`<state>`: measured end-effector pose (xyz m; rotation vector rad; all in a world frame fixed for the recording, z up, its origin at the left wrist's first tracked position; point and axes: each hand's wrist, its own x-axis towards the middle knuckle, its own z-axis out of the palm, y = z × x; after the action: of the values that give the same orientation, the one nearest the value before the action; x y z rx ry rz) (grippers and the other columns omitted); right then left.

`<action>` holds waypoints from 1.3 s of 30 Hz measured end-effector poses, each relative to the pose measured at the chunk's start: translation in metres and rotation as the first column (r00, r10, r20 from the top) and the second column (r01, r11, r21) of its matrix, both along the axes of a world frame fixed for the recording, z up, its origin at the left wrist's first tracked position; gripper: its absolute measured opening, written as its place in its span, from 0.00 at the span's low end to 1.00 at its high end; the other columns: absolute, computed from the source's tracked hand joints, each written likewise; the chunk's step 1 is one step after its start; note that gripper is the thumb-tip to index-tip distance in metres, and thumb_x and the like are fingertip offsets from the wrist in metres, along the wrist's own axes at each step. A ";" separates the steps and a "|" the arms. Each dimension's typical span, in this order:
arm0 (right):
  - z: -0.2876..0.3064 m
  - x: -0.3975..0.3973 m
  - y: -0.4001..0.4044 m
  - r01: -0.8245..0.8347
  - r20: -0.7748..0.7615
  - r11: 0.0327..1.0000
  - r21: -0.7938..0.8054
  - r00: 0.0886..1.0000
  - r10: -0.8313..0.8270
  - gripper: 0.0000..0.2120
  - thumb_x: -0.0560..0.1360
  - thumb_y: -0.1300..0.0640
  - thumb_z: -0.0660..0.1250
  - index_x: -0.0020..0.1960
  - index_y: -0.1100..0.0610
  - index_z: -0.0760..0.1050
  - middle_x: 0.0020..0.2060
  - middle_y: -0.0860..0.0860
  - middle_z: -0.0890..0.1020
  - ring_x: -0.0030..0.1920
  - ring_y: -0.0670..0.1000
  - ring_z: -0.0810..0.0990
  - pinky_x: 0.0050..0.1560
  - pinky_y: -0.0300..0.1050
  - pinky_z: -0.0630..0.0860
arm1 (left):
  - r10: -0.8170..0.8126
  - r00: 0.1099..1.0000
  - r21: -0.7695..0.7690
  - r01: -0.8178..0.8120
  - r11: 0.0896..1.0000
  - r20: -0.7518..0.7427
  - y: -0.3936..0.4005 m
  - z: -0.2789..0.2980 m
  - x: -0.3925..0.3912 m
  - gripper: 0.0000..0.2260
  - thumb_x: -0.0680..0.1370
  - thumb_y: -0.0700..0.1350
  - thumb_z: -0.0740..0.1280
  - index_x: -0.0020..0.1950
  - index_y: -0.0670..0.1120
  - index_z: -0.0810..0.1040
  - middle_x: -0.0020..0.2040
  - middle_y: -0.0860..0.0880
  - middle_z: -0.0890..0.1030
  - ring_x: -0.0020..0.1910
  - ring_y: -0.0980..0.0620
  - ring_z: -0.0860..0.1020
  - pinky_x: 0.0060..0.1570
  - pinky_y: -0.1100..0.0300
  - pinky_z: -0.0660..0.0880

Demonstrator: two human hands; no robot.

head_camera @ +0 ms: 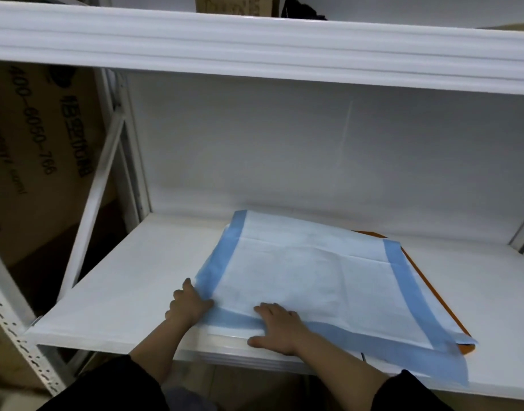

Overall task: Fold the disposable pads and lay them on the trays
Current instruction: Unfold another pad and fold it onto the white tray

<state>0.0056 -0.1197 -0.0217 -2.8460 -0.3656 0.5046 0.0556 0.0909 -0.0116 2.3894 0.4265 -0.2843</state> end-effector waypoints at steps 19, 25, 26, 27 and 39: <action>-0.003 0.027 0.059 0.022 0.241 0.994 0.111 0.969 -0.048 0.36 0.74 0.40 0.63 0.76 0.53 0.55 0.73 0.51 0.64 0.71 0.52 0.64 0.69 0.49 0.63 | -0.057 0.997 -0.496 0.078 0.865 0.058 0.009 0.043 0.019 0.06 0.77 0.43 0.63 0.41 0.46 0.70 0.38 0.47 0.76 0.32 0.54 0.74 0.33 0.62 0.63; 0.009 0.041 0.050 0.136 0.660 0.976 0.170 0.720 -0.215 0.10 0.63 0.57 0.79 0.33 0.51 0.78 0.24 0.46 0.78 0.22 0.43 0.75 0.20 0.34 0.64 | 0.087 0.973 -0.633 0.071 0.771 0.216 0.007 0.044 0.036 0.09 0.81 0.46 0.57 0.50 0.42 0.73 0.46 0.46 0.79 0.42 0.51 0.78 0.41 0.59 0.69; 0.010 0.043 0.046 0.143 0.637 0.970 0.195 0.734 -0.236 0.06 0.70 0.56 0.74 0.36 0.52 0.78 0.27 0.46 0.79 0.26 0.44 0.77 0.24 0.36 0.65 | 0.142 0.965 -0.606 0.022 0.795 0.221 0.009 0.037 0.041 0.10 0.81 0.45 0.57 0.55 0.41 0.73 0.49 0.46 0.79 0.46 0.49 0.78 0.45 0.57 0.70; 0.011 0.046 0.044 0.171 0.617 0.961 0.217 0.739 -0.270 0.07 0.77 0.54 0.65 0.41 0.53 0.78 0.33 0.47 0.81 0.31 0.46 0.79 0.29 0.38 0.66 | 0.182 0.959 -0.549 -0.033 0.835 0.218 0.013 0.030 0.046 0.13 0.81 0.44 0.57 0.62 0.41 0.72 0.55 0.45 0.77 0.53 0.47 0.77 0.50 0.56 0.71; 0.016 0.049 0.033 0.182 0.541 0.951 0.249 0.789 -0.292 0.17 0.82 0.47 0.50 0.38 0.52 0.67 0.37 0.49 0.81 0.34 0.43 0.72 0.26 0.34 0.58 | -0.156 0.970 -0.091 0.175 0.980 0.187 0.025 -0.009 0.076 0.06 0.74 0.43 0.66 0.39 0.49 0.70 0.45 0.48 0.78 0.43 0.50 0.75 0.47 0.56 0.73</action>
<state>0.0544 -0.0866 -0.0053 -2.7405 -0.1276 -0.4363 0.1315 0.1157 -0.0208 2.3241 0.1246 -0.1599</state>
